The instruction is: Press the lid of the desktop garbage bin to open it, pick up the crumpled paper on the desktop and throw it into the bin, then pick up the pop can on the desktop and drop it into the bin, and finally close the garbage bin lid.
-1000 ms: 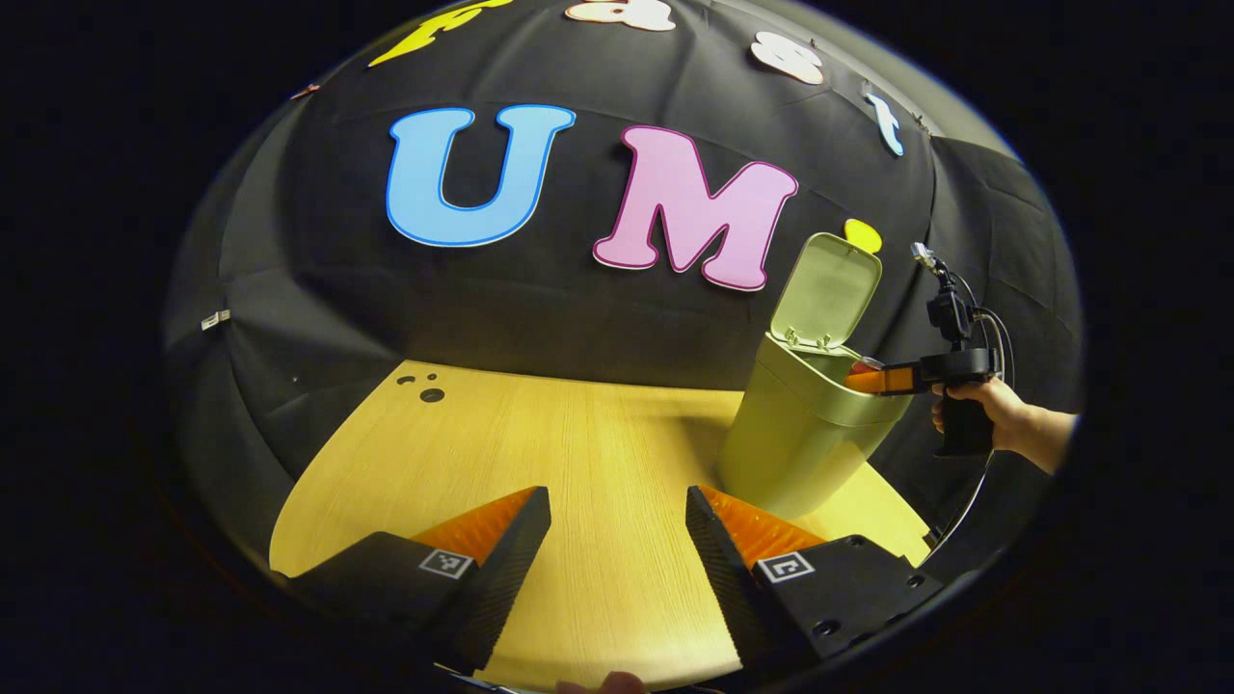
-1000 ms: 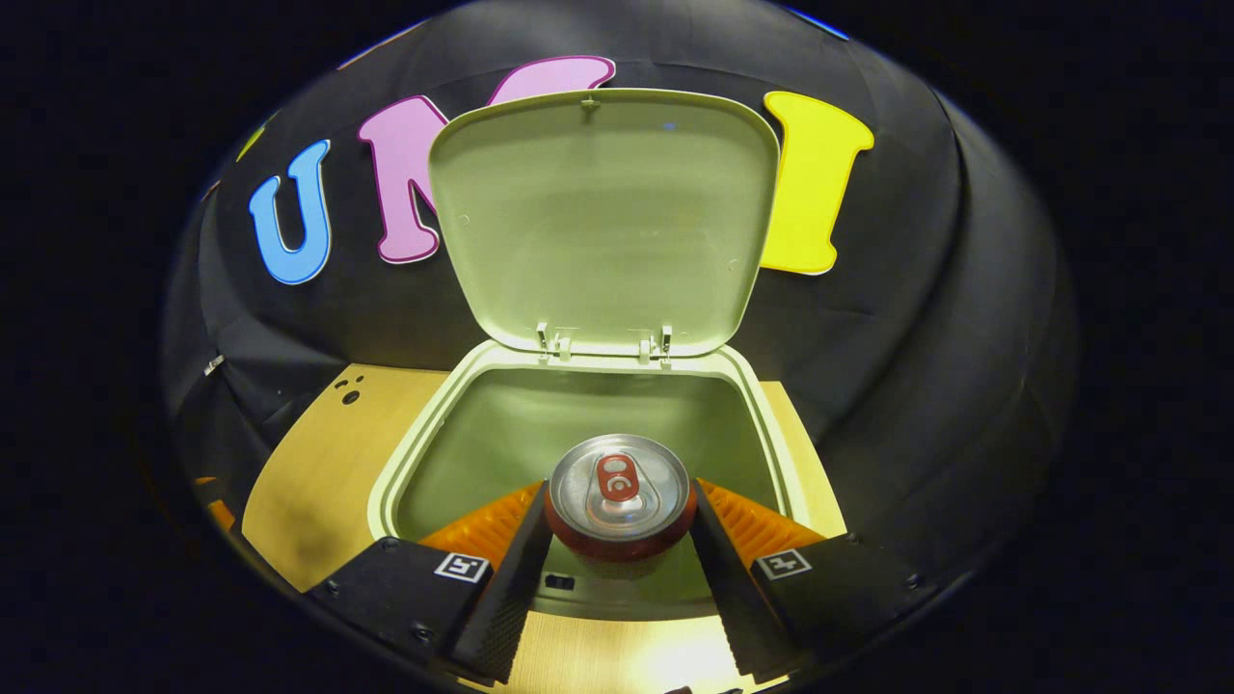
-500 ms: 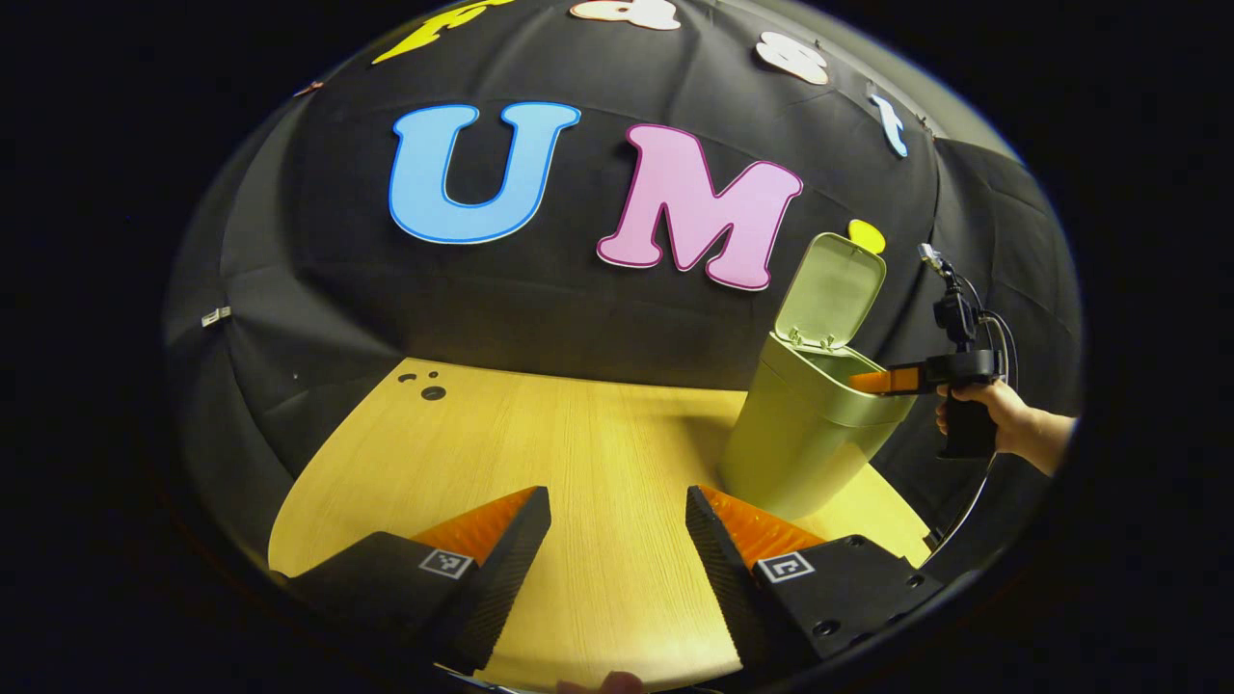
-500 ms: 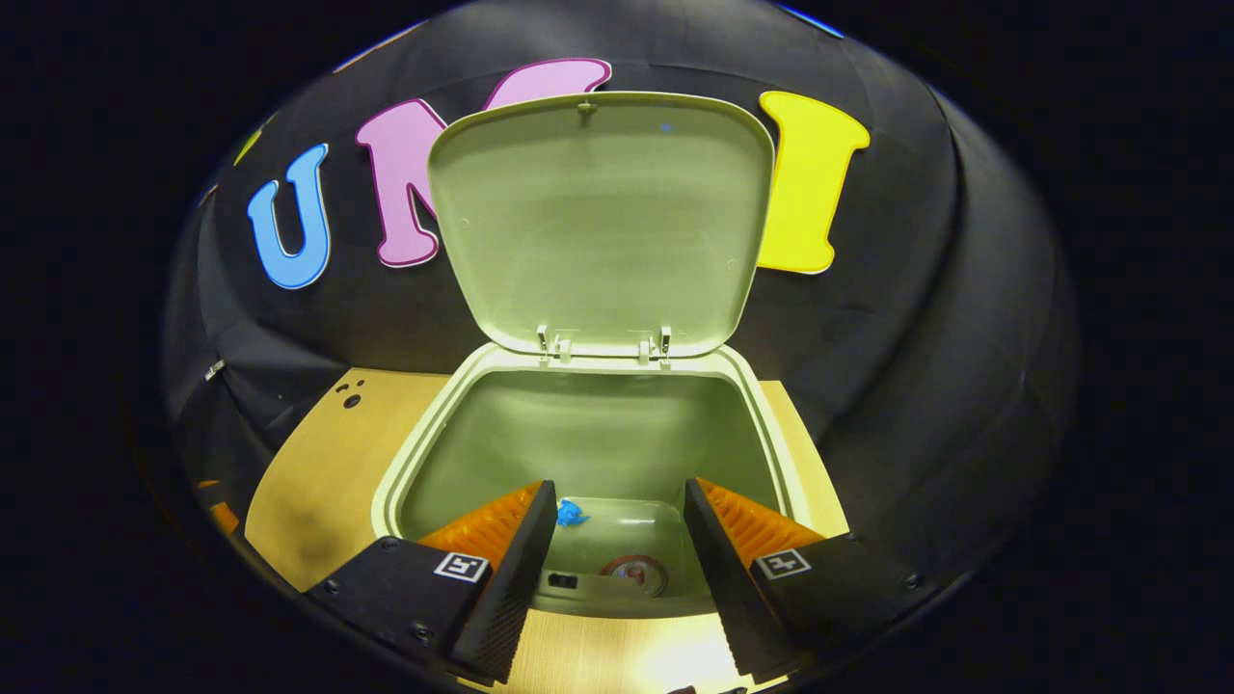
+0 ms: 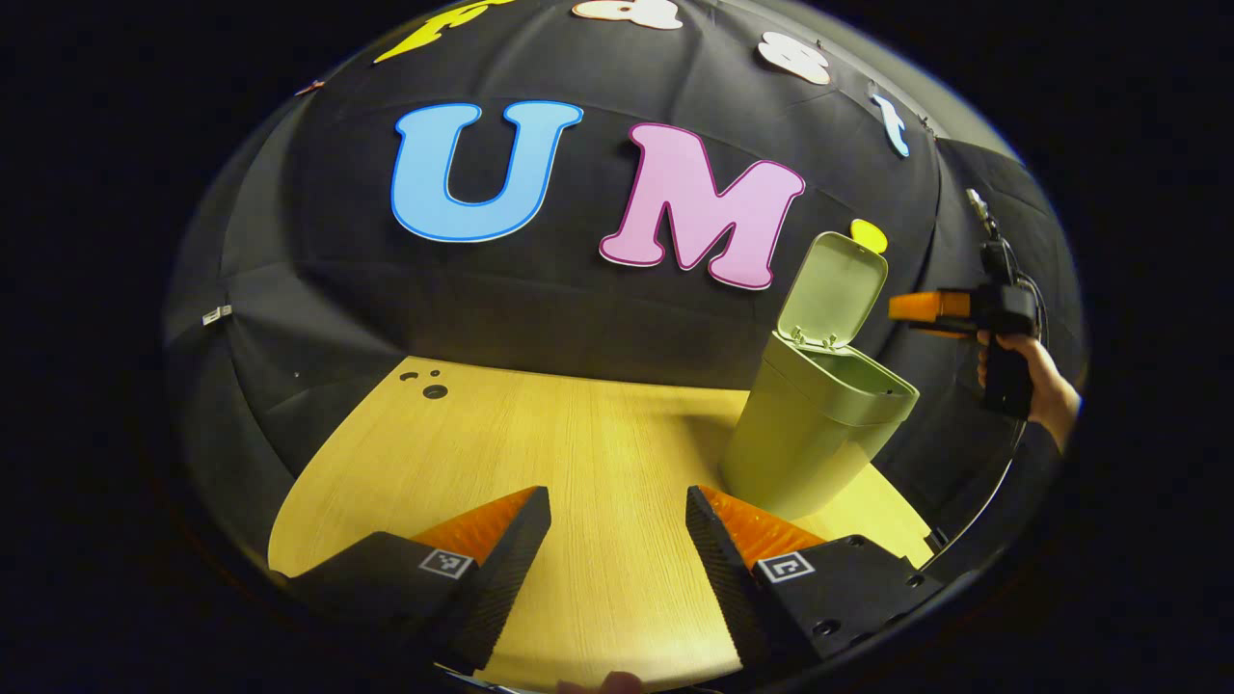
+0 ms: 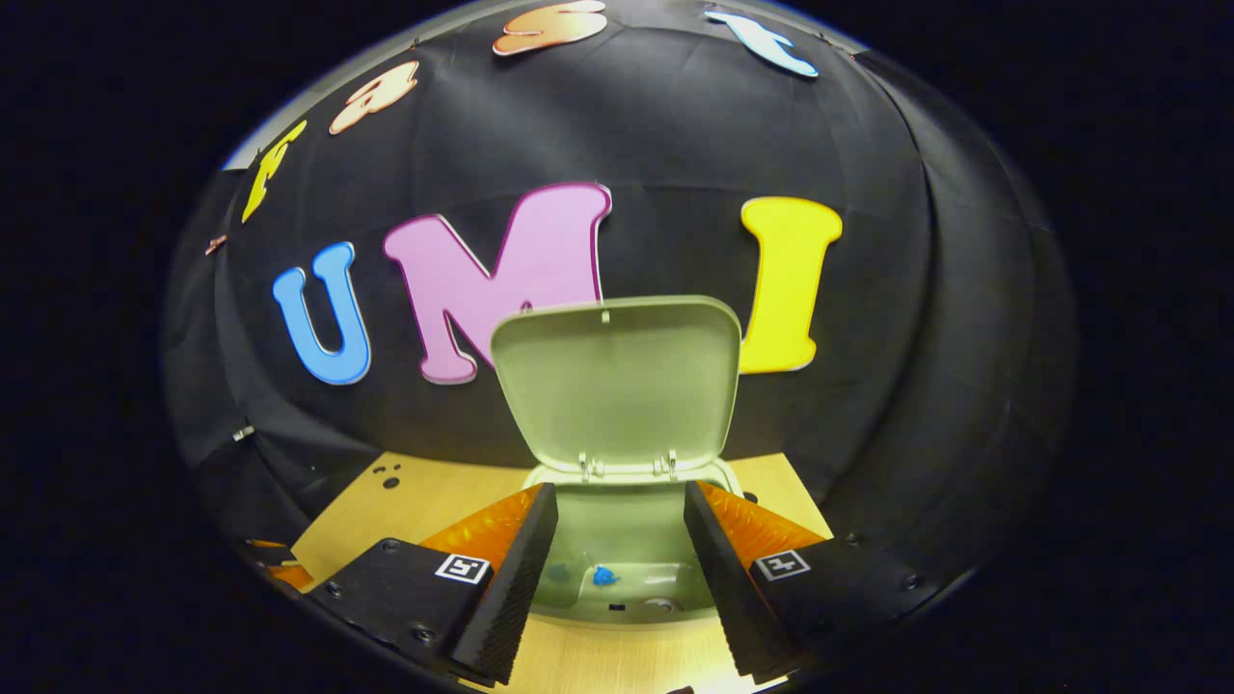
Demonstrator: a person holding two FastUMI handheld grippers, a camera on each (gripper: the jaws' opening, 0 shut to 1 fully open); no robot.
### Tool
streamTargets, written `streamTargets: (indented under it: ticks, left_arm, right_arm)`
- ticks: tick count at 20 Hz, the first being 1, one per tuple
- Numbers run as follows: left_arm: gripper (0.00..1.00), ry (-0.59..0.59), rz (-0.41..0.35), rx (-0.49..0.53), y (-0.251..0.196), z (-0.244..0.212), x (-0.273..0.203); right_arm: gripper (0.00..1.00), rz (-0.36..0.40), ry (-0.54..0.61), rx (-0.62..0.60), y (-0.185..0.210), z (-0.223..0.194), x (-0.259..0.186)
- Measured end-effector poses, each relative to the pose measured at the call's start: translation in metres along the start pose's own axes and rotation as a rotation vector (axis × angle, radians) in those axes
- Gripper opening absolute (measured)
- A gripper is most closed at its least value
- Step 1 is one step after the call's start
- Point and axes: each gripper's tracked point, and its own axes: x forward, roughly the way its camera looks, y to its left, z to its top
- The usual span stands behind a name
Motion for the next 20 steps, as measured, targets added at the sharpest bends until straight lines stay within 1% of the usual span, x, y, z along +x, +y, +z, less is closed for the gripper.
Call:
streamTargets:
  ticks: [3,8,15,20]
  left_arm:
    - [0.92,-0.002,-0.007,0.0,-0.002,0.0,0.002]
    - [0.92,-0.012,-0.017,0.004,-0.007,0.004,0.002]
    - [0.92,-0.015,-0.012,-0.007,-0.004,0.003,-0.003]
    - [0.92,-0.018,-0.001,-0.011,0.0,0.005,-0.004]
  right_arm:
    - [0.82,-0.001,-0.045,-0.02,0.001,0.04,0.007]
    - [0.82,-0.018,-0.055,-0.057,0.004,0.074,0.032]
    - [0.82,-0.025,-0.072,-0.055,0.012,0.1,0.074]
    - [0.82,-0.048,-0.023,-0.082,0.011,0.095,0.106]
